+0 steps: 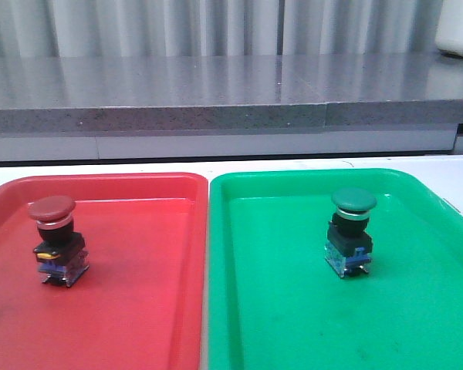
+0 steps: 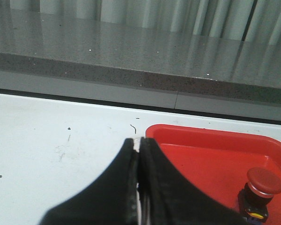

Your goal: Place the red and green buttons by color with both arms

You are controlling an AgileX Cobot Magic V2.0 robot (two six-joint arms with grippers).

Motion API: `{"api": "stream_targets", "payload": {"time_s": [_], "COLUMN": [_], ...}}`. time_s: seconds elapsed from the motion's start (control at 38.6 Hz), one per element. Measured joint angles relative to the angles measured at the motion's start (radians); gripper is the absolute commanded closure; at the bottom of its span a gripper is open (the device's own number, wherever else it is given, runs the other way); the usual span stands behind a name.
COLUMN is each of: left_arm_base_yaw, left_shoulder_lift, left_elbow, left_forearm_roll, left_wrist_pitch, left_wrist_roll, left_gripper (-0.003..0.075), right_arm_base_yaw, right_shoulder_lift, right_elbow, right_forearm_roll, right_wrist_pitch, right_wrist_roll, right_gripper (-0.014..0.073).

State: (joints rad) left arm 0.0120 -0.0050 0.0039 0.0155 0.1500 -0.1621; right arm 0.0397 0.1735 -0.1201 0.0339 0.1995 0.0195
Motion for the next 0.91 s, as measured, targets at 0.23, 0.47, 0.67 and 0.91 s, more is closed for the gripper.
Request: {"api": "stream_targets", "payload": {"time_s": [0.23, 0.47, 0.67, 0.91], "left_arm_base_yaw": [0.000, 0.000, 0.000, 0.000], "left_shoulder_lift": [0.000, 0.000, 0.000, 0.000], "left_elbow": [0.000, 0.000, 0.000, 0.000], "left_forearm_roll": [0.000, 0.000, 0.000, 0.000], "left_wrist_pitch": [0.000, 0.000, 0.000, 0.000], "left_wrist_roll": [0.000, 0.000, 0.000, 0.000], "left_gripper": [0.0740, 0.0740, 0.0740, 0.0740], "right_arm_base_yaw": [-0.072, -0.079, -0.079, -0.079], "right_shoulder_lift": [-0.169, -0.183, -0.184, -0.184], "right_elbow": [0.140, 0.147, 0.147, 0.147], "right_forearm_roll": [0.000, 0.000, 0.000, 0.000], "right_wrist_pitch": [0.005, 0.042, 0.050, 0.051], "right_wrist_roll": [-0.006, -0.008, -0.008, -0.008], "right_gripper": [0.0664, 0.0664, 0.0664, 0.0664]}}
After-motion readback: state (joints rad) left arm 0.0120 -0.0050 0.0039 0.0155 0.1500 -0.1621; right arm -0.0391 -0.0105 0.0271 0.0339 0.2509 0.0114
